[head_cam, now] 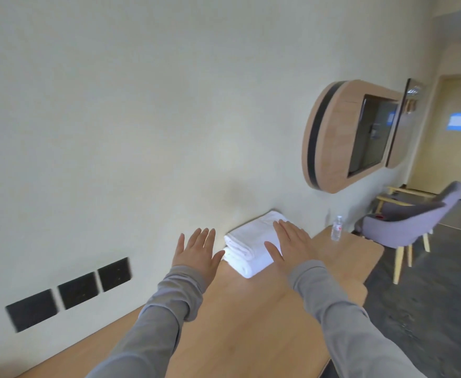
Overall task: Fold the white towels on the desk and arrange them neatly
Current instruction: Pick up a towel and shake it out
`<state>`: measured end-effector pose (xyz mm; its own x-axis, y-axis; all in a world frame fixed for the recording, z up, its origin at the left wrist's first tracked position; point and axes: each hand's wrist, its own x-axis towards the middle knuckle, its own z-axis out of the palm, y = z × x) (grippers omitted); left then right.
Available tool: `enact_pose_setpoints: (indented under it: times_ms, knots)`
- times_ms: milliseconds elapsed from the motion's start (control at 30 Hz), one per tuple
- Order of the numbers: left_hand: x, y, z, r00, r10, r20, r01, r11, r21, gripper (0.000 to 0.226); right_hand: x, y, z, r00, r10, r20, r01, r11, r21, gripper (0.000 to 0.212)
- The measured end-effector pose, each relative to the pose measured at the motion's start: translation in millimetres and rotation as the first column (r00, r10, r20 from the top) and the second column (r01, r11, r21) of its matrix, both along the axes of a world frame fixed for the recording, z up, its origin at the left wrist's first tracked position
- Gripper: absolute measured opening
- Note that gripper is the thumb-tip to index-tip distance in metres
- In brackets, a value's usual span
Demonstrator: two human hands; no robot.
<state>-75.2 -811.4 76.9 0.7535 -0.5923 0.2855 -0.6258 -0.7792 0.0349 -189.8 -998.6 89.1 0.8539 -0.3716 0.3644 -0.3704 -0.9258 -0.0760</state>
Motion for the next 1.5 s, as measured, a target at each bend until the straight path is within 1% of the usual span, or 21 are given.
enact_pose_setpoints:
  times_ms: [233, 433, 567, 833, 967, 1067, 1167, 1367, 1500]
  knots:
    - [38.5, -105.8, -4.4, 0.997, -0.075, -0.004, 0.075, 0.997, 0.006, 0.059, 23.1, -108.5, 1.2, 0.998, -0.069, 0.008, 0.069, 0.998, -0.009, 0.059]
    - [70.7, -204.8, -2.4, 0.991, -0.130, -0.012, 0.130, 0.991, 0.009, 0.058, 44.5, -188.6, -5.0, 0.990, -0.142, -0.024, 0.142, 0.990, -0.004, 0.058]
    - [78.6, -248.6, -7.9, 0.991, -0.136, -0.007, 0.136, 0.991, 0.013, 0.058, 46.9, -233.8, -9.8, 0.988, -0.150, -0.043, 0.150, 0.989, -0.010, 0.057]
    - [84.0, -322.2, -28.8, 1.000, -0.004, 0.012, 0.003, 0.996, 0.093, 0.059, 58.2, -342.6, -30.1, 0.996, -0.069, -0.053, 0.070, 0.997, 0.024, 0.057]
    - [76.5, -352.2, -34.6, 0.994, 0.111, 0.005, -0.111, 0.991, 0.075, 0.059, 63.5, -396.9, -38.4, 0.999, 0.013, -0.040, -0.011, 1.000, 0.026, 0.056]
    - [67.8, -364.7, -43.3, 0.983, 0.181, -0.003, -0.181, 0.982, 0.049, 0.059, 68.9, -426.1, -44.5, 0.994, 0.087, -0.068, -0.082, 0.995, 0.062, 0.057]
    - [59.1, -367.1, -57.6, 0.967, 0.252, -0.043, -0.251, 0.968, 0.025, 0.059, 82.2, -438.2, -55.4, 0.981, 0.164, -0.100, -0.157, 0.985, 0.075, 0.058]
    - [67.0, -365.4, -96.7, 0.914, 0.374, -0.156, -0.368, 0.927, 0.066, 0.059, 131.8, -439.2, -92.9, 0.938, 0.298, -0.178, -0.283, 0.953, 0.104, 0.059]
    - [89.8, -367.4, -131.9, 0.878, 0.420, -0.232, -0.419, 0.906, 0.053, 0.058, 175.4, -439.4, -127.5, 0.906, 0.351, -0.236, -0.310, 0.931, 0.194, 0.058]
